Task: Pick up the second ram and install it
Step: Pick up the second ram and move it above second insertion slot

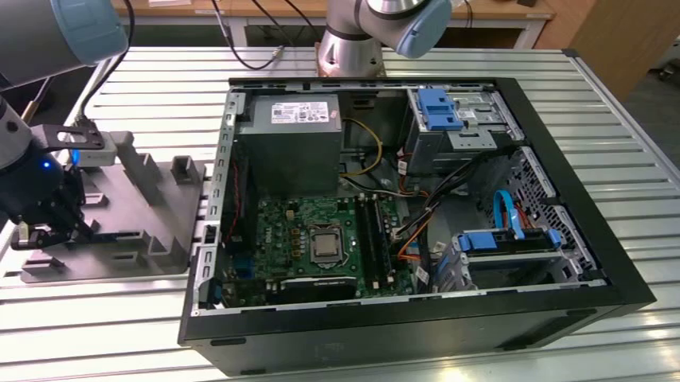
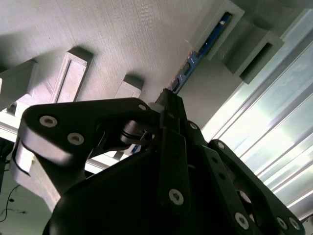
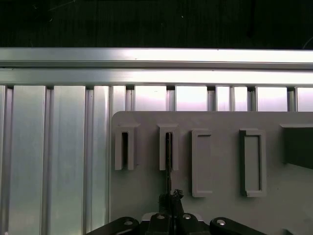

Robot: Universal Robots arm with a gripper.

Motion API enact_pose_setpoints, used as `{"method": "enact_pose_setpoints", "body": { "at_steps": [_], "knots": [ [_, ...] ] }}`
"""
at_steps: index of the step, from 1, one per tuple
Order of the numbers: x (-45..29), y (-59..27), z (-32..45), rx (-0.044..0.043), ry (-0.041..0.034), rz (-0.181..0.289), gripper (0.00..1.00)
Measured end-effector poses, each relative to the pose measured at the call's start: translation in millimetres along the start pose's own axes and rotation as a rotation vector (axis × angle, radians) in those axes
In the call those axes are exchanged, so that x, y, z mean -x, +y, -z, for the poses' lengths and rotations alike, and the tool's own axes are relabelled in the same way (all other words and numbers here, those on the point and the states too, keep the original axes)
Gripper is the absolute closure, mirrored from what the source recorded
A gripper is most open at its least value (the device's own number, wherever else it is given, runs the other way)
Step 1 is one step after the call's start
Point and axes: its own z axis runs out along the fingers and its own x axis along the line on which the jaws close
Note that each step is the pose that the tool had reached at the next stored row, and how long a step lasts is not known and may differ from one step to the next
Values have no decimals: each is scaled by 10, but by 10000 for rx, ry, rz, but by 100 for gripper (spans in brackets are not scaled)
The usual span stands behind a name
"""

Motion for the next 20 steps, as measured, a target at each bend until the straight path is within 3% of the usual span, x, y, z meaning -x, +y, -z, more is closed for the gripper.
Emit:
{"method": "enact_pose_setpoints", "body": {
  "at_steps": [20],
  "knots": [
    [1, 1, 21, 0, 3, -1, 88]
  ]
}}
